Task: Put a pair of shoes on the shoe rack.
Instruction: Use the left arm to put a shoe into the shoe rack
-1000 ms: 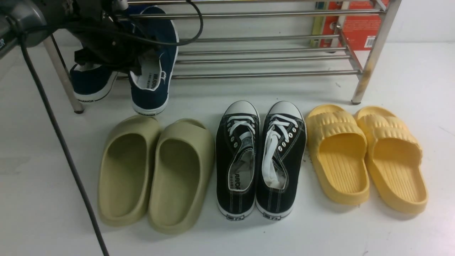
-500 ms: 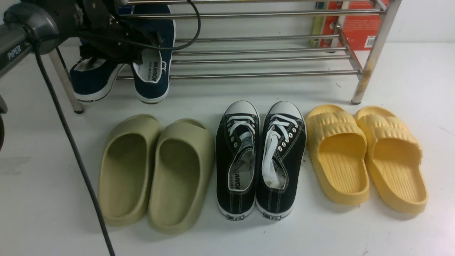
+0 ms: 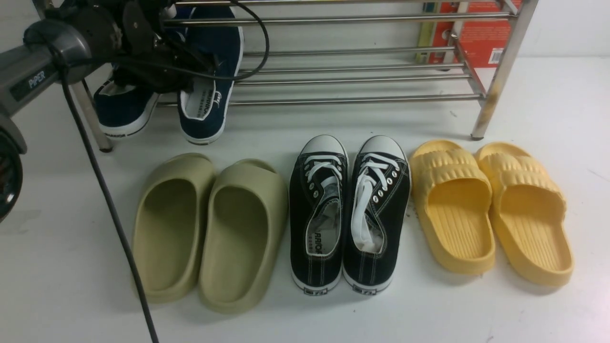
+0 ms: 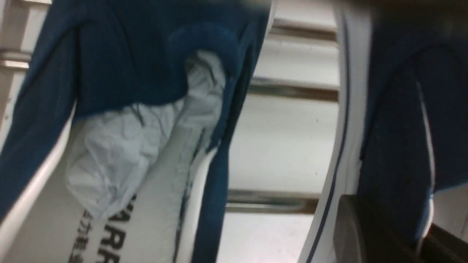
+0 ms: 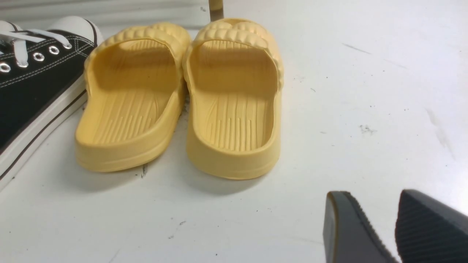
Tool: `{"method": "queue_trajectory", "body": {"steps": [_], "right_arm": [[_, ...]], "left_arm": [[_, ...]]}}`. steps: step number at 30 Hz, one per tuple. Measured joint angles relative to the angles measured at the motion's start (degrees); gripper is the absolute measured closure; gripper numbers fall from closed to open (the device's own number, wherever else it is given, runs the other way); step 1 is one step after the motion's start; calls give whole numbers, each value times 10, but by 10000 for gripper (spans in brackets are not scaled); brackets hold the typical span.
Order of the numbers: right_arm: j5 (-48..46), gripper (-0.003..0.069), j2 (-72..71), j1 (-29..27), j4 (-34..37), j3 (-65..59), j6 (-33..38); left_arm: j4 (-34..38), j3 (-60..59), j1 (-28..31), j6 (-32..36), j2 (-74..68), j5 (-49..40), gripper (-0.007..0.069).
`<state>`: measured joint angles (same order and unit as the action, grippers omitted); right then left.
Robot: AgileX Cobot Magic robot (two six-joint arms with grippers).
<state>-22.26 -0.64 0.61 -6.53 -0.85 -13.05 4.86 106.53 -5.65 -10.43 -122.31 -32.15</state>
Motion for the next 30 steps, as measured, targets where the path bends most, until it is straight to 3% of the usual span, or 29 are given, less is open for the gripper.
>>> {"method": "queue_trajectory", "body": {"steps": [21, 30], "right_arm": [[0, 419, 0, 0, 0, 0, -1], [0, 419, 0, 0, 0, 0, -1]], "left_arm": [[-2, 0, -3, -44, 1, -5, 624], [-2, 0, -3, -44, 6, 4, 559]]}}
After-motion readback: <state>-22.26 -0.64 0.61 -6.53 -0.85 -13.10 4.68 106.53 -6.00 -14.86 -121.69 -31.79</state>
